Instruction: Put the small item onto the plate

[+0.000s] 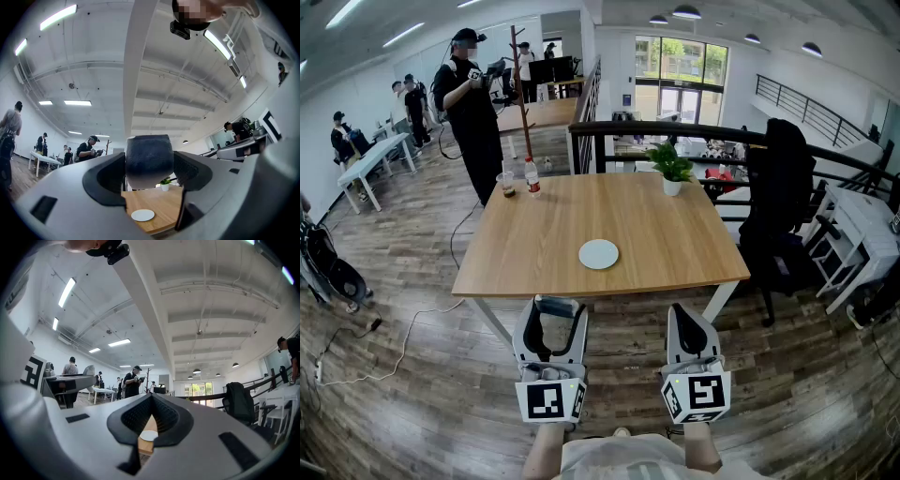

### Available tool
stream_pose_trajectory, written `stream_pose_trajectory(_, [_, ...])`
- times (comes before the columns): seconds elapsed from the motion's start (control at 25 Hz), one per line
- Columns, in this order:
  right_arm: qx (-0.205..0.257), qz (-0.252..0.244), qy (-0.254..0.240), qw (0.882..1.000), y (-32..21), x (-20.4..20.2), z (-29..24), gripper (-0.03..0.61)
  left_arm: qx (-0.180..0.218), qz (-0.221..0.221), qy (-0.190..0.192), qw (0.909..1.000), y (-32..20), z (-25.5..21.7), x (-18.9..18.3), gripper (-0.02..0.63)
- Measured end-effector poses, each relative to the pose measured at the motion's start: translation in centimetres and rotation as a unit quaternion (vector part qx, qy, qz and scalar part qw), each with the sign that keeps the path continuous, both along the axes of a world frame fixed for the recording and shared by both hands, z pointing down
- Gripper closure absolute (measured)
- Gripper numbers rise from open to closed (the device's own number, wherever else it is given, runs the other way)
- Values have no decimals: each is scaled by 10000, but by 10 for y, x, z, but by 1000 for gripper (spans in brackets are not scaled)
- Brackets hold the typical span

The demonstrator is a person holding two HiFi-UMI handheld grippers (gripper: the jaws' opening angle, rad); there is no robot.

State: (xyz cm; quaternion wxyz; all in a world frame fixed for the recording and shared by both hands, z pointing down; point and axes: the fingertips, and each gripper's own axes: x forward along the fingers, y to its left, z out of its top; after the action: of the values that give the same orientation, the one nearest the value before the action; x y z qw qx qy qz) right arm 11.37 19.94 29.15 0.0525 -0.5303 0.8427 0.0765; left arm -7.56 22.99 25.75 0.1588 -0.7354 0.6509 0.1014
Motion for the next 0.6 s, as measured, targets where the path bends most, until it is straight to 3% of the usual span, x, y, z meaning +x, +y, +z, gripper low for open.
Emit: stream_pose_trajectory(0.6, [14,-46,-206,9998,-5,13,0,561,19,37,-88,10000,-9,0,14,302])
